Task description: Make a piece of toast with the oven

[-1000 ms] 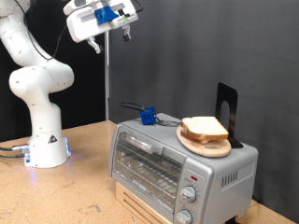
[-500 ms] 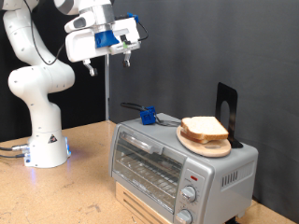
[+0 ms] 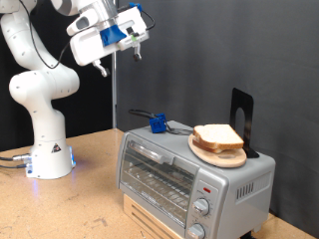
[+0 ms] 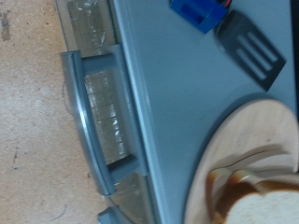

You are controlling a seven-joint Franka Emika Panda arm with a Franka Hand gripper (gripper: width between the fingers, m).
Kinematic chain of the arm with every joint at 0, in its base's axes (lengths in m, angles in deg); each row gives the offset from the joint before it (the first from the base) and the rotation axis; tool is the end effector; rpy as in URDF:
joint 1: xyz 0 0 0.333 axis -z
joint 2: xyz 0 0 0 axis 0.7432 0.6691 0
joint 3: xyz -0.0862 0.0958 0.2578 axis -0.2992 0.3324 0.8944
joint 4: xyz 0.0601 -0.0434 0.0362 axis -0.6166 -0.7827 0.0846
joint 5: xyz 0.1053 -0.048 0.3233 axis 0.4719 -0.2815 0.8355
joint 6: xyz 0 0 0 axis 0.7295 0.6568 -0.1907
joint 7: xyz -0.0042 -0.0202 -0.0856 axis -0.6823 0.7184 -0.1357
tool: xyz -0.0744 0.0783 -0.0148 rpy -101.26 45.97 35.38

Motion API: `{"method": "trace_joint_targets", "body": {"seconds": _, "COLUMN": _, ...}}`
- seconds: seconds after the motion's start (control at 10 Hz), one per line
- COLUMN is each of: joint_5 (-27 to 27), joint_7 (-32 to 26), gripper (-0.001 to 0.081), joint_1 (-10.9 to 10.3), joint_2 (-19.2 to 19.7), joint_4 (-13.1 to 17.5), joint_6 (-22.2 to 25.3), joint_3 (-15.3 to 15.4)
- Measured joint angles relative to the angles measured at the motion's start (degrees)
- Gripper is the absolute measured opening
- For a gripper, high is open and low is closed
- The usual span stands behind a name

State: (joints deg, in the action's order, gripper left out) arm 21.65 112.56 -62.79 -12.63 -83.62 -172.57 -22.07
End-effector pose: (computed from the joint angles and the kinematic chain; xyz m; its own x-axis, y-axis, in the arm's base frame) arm 0.3452 0.0203 0.5321 0.5569 -0.8253 -0.0939 -0.7807 -0.4815 -0.3982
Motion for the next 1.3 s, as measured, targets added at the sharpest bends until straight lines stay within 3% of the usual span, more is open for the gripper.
{"method": "trace_joint_targets", "body": {"seconds": 0.3, "joint_5": -0.5, "joint_7": 0.3, "gripper": 0.0808, "joint_1": 0.6, "joint_2": 4.8, "joint_4": -0.5, "joint_6": -4.1, "joint_3": -0.3}}
{"method": "trace_joint_targets", "body": {"seconds": 0.5, "joint_5": 0.1, "joint_7": -2.9, "gripper": 0.0808, "joint_1": 0.5, "joint_2": 6.9, "joint_4": -0.4, "joint_6": -5.4, "joint_3": -1.5}}
{"method": "trace_joint_targets", "body": {"seconds": 0.8, "joint_5": 0.1, "joint_7": -3.4, "gripper": 0.0808, "joint_1": 0.7, "joint_2": 7.8, "joint_4": -0.4, "joint_6": -5.6, "joint_3": -2.2}}
{"method": "trace_joint_targets", "body": {"seconds": 1.0, "joint_5": 3.1, "joint_7": -7.5, "gripper": 0.0808, "joint_1": -0.3, "joint_2": 7.4, "joint_4": -0.8, "joint_6": -5.0, "joint_3": -3.6}}
{"method": "trace_joint_targets", "body": {"seconds": 1.3, "joint_5": 2.7, "joint_7": -7.2, "gripper": 0.0808, "joint_1": -0.1, "joint_2": 8.5, "joint_4": -3.8, "joint_6": -7.9, "joint_3": -3.3}}
